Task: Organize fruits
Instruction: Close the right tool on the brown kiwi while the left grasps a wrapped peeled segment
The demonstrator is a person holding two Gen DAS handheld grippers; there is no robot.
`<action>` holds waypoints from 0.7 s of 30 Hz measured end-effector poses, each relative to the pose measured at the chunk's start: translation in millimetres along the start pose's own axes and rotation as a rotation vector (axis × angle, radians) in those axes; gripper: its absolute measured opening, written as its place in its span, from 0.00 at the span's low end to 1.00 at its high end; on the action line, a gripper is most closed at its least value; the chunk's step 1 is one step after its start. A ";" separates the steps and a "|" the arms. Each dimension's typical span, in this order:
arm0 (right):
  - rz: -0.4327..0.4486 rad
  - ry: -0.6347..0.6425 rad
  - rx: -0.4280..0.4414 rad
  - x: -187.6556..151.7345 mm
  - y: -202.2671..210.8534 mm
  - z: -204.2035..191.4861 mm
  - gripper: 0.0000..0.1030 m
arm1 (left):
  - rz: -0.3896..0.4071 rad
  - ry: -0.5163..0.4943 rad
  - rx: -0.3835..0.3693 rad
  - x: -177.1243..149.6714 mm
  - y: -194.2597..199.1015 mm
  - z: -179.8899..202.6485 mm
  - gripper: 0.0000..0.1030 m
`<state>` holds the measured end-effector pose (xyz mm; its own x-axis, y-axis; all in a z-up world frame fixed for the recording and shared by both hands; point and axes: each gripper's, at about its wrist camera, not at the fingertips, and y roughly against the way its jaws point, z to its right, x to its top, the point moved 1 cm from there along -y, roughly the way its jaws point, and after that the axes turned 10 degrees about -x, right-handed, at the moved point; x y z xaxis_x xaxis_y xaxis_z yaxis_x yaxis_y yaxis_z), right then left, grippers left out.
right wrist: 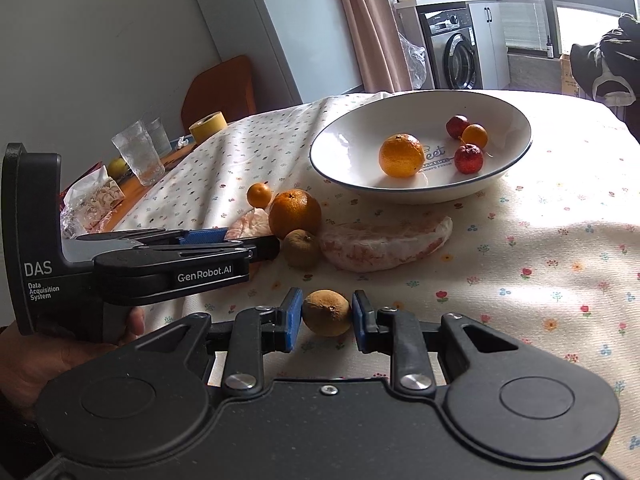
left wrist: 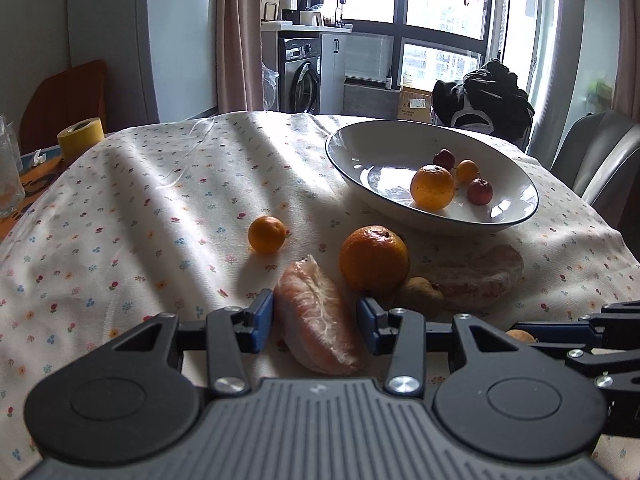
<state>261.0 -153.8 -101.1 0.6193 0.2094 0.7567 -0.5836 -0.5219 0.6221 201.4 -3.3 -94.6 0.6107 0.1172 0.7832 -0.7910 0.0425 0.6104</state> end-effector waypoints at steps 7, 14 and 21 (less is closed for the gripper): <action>0.010 0.004 0.005 2.6 0.7 -0.8 0.24 | 0.018 0.022 -0.018 -4.4 10.3 -7.8 0.33; 0.011 0.007 0.007 4.0 0.1 -3.0 0.24 | 0.071 0.049 -0.053 -2.5 28.2 -11.7 0.20; 0.018 0.007 0.004 6.3 1.2 -5.1 0.25 | 0.079 0.074 -0.113 0.8 33.8 -4.9 0.18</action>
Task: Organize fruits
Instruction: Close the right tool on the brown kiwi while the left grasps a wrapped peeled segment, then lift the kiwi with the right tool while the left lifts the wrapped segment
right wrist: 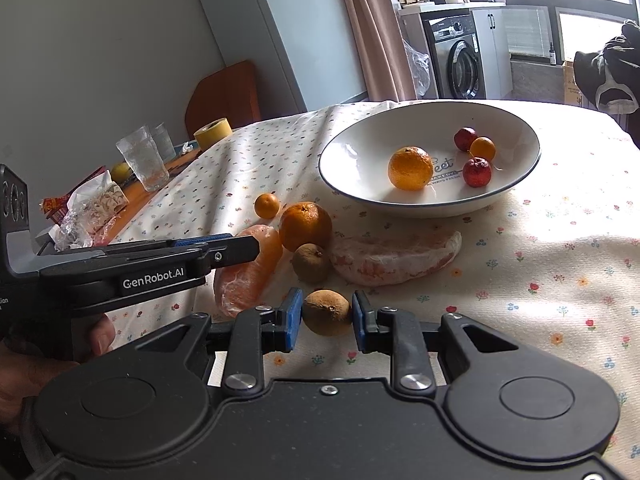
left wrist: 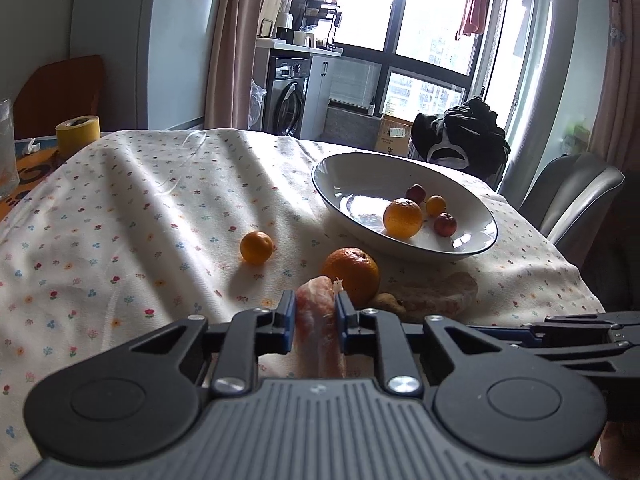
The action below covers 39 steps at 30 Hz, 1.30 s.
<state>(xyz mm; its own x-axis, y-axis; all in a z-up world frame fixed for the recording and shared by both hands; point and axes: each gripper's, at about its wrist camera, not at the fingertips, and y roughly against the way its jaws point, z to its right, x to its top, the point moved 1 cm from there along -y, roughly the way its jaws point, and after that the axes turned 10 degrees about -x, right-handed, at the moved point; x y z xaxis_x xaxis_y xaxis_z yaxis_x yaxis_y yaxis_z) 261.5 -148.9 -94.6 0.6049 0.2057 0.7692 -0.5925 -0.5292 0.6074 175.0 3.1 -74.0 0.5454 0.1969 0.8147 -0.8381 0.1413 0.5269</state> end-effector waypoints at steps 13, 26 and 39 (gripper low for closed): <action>0.048 -0.009 -0.007 13.1 7.7 6.4 0.24 | 0.037 0.011 -0.049 11.2 9.8 10.0 0.10; 0.066 -0.005 -0.010 24.7 3.6 8.8 0.24 | -0.010 0.024 -0.012 12.9 3.5 1.0 0.03; 0.044 0.001 -0.012 21.9 -6.5 3.5 0.24 | 0.009 0.029 0.054 8.7 1.4 -19.6 0.64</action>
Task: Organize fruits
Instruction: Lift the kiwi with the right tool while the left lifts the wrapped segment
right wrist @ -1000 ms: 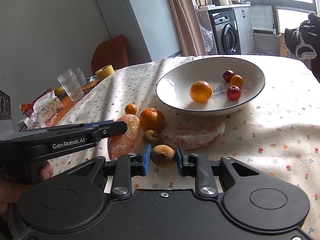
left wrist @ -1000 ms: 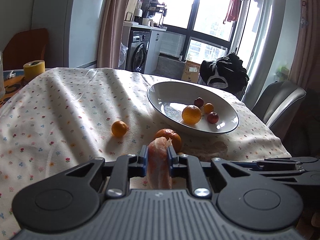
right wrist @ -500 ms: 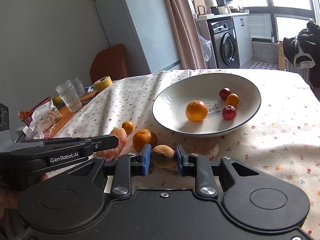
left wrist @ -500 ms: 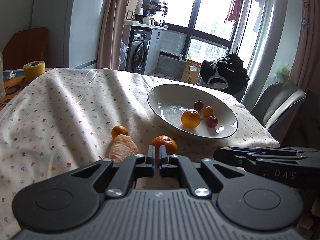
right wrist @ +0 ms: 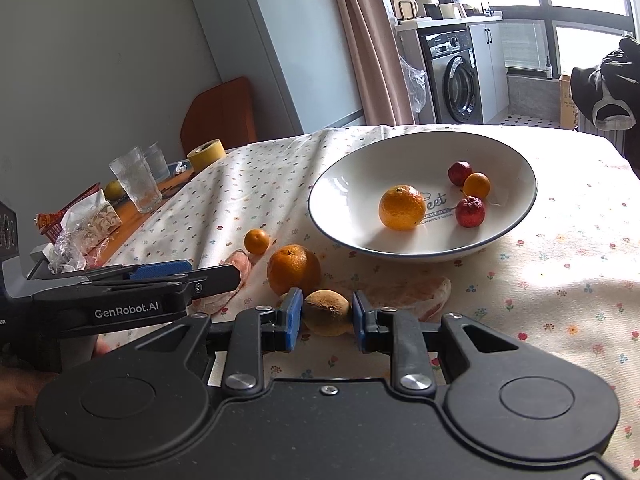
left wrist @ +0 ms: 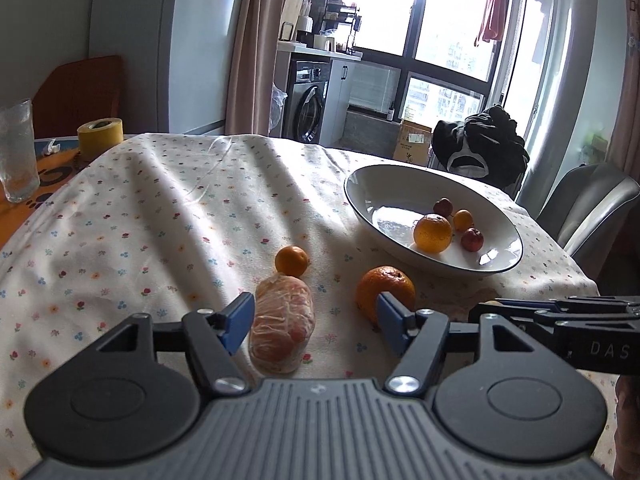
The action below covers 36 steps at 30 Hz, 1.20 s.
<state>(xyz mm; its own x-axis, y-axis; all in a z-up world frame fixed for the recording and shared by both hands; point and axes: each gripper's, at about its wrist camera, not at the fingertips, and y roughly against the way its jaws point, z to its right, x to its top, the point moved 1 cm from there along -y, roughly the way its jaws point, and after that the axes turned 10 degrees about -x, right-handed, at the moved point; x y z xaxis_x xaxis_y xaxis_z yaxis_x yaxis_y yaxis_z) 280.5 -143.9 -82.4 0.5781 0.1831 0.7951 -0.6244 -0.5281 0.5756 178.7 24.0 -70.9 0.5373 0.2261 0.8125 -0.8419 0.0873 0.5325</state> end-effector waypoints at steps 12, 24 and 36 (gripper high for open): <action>-0.007 -0.005 0.007 -2.2 -4.1 1.6 0.25 | -0.044 0.029 0.037 -6.8 -23.0 -11.7 0.56; 0.014 -0.004 0.014 4.7 -0.5 2.4 0.25 | -0.061 -0.007 0.079 -2.0 -27.1 -14.5 0.32; 0.066 -0.004 -0.037 28.3 -5.5 10.0 0.24 | -0.035 0.047 0.036 6.9 -16.0 -21.7 0.21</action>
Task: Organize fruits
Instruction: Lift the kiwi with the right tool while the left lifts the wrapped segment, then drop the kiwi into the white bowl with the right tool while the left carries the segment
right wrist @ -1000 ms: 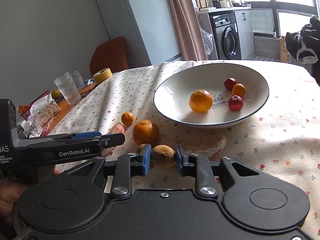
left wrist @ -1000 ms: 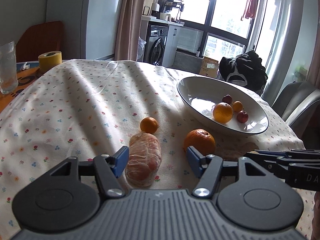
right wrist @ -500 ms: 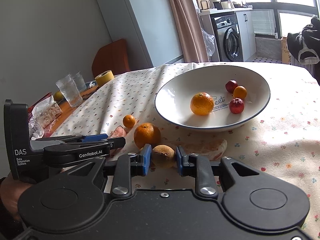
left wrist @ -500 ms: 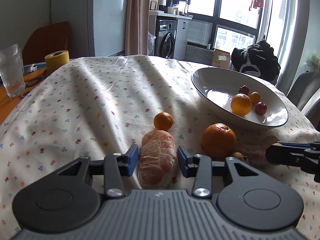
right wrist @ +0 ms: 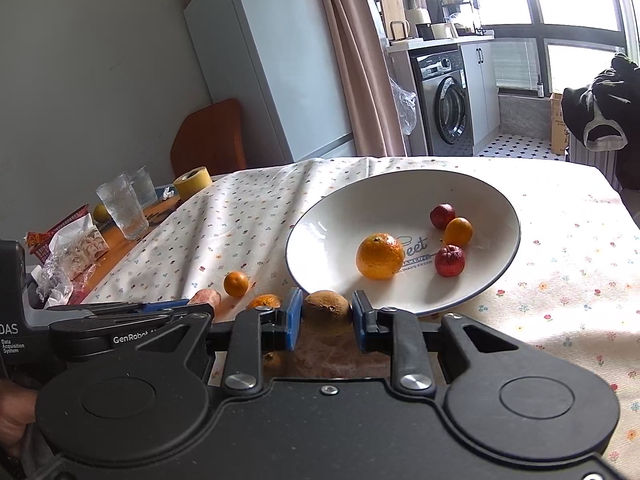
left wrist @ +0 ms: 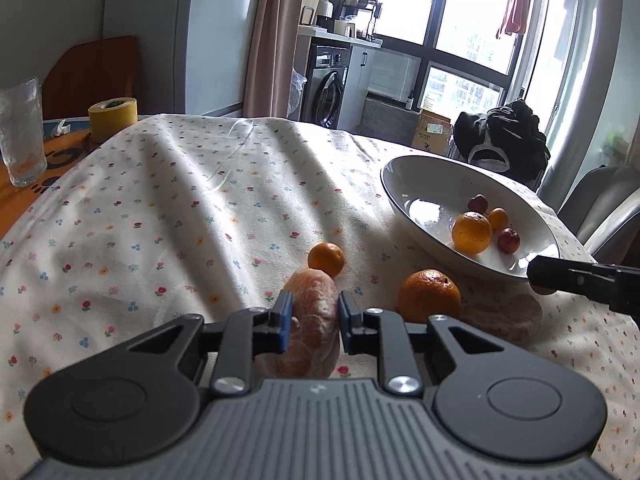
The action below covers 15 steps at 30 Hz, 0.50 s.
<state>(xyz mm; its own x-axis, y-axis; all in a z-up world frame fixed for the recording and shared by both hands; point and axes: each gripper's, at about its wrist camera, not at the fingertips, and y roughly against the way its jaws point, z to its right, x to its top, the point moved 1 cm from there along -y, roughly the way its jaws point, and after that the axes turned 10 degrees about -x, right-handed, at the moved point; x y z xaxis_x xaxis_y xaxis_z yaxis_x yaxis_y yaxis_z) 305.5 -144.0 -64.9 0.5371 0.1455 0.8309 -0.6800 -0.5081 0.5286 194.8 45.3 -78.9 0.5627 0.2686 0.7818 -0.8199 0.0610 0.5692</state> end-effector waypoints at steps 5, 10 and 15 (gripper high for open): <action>0.013 0.006 -0.032 7.8 -7.5 2.9 0.24 | 0.013 0.044 -0.031 1.9 6.8 -8.5 0.20; 0.010 0.004 -0.054 11.3 -16.5 5.6 0.24 | 0.021 0.084 -0.053 3.6 12.1 -17.2 0.20; -0.001 0.002 -0.079 11.9 -25.7 7.0 0.24 | 0.030 0.107 -0.061 3.2 16.5 -24.0 0.20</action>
<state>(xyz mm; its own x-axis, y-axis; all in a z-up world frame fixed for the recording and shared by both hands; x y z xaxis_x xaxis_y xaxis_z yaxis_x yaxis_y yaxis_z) 332.8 -135.2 -69.9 0.5373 0.1478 0.8303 -0.7163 -0.4397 0.5418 180.6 70.3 -73.1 0.5259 0.3719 0.7649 -0.8430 0.1085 0.5268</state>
